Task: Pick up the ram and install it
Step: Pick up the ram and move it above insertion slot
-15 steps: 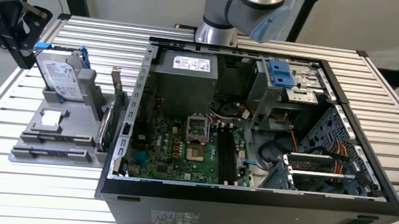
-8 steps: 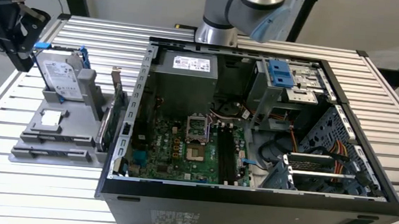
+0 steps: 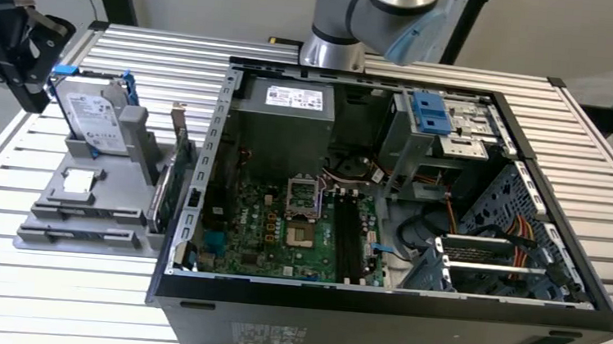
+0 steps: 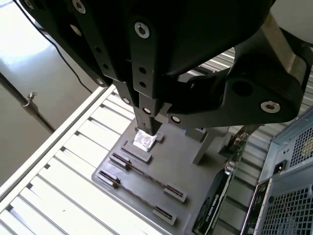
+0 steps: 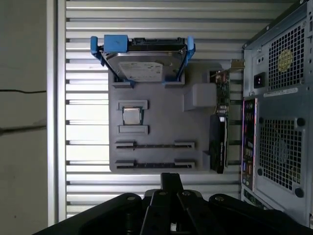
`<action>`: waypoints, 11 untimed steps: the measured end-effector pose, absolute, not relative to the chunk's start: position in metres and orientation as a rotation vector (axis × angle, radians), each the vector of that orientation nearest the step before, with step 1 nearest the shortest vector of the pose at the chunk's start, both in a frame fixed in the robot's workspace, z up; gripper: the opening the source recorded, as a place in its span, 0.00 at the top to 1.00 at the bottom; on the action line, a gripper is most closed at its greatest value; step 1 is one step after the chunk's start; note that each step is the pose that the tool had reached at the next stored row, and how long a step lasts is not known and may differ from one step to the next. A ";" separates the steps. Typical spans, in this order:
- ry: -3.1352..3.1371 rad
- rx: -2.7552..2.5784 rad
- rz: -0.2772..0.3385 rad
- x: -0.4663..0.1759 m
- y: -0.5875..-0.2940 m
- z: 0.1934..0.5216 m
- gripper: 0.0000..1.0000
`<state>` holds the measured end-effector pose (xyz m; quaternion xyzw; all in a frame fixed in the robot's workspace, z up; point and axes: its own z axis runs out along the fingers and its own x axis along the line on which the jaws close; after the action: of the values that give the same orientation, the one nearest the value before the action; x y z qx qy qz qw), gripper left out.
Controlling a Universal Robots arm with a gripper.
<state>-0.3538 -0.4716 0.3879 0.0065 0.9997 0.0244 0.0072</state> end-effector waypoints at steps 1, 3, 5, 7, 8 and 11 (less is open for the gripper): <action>3.126 0.020 0.076 -0.354 -0.472 0.388 1.00; 3.126 0.014 0.076 -0.354 -0.472 0.388 1.00; 3.126 -0.006 0.077 -0.354 -0.472 0.388 1.00; 3.127 -0.021 0.077 -0.354 -0.472 0.388 1.00; 3.127 -0.022 0.077 -0.354 -0.472 0.388 1.00; 3.127 -0.025 0.077 -0.354 -0.472 0.388 1.00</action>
<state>-0.3539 -0.4721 0.3878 -0.0079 0.9996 0.0245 0.0069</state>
